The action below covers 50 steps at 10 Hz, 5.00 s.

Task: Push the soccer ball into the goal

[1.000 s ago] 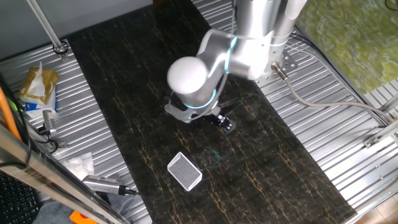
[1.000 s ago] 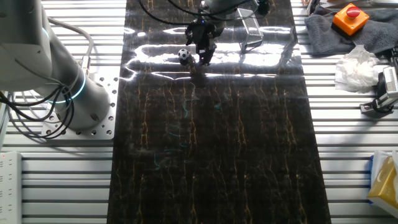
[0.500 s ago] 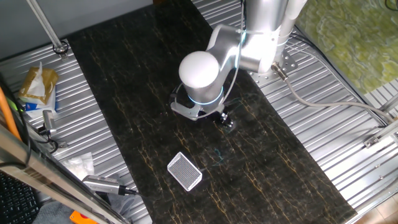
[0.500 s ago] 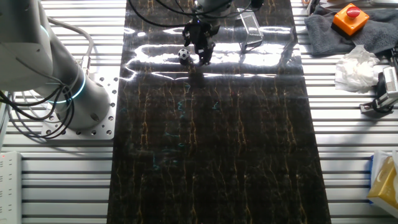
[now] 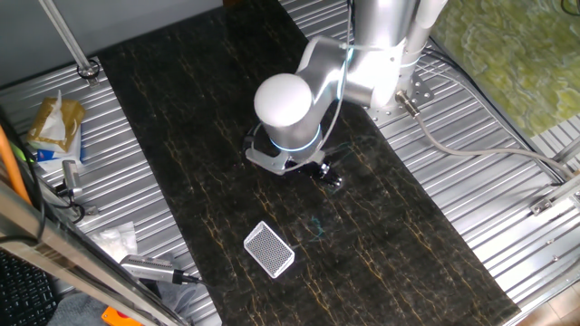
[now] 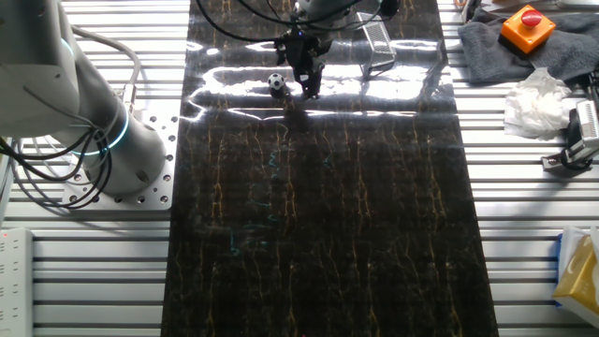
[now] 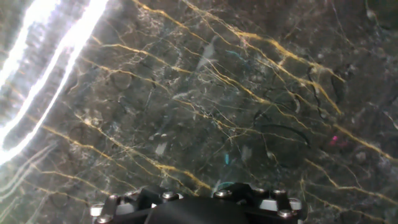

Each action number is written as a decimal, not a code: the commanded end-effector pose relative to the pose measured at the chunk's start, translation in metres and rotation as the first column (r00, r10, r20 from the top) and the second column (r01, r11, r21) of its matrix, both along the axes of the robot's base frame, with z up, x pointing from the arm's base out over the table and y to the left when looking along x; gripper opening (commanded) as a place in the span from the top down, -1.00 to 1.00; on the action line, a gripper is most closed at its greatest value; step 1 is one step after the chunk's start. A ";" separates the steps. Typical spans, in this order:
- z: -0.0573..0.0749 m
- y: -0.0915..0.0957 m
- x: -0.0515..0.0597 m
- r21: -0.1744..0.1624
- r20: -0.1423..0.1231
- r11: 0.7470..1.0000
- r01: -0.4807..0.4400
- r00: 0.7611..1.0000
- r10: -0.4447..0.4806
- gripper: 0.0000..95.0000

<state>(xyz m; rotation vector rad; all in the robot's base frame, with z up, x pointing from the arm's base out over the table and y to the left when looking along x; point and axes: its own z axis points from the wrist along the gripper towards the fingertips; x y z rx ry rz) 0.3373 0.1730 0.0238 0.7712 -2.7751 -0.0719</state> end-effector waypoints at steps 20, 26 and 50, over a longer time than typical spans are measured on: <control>-0.013 0.014 -0.037 -0.058 -0.119 0.983 0.172 0.977 -0.178 -0.60; -0.017 0.012 -0.037 -0.064 -0.119 0.985 0.161 0.979 -0.168 -0.20; 0.004 0.050 0.076 -0.011 -0.024 0.974 0.227 0.974 -0.227 1.00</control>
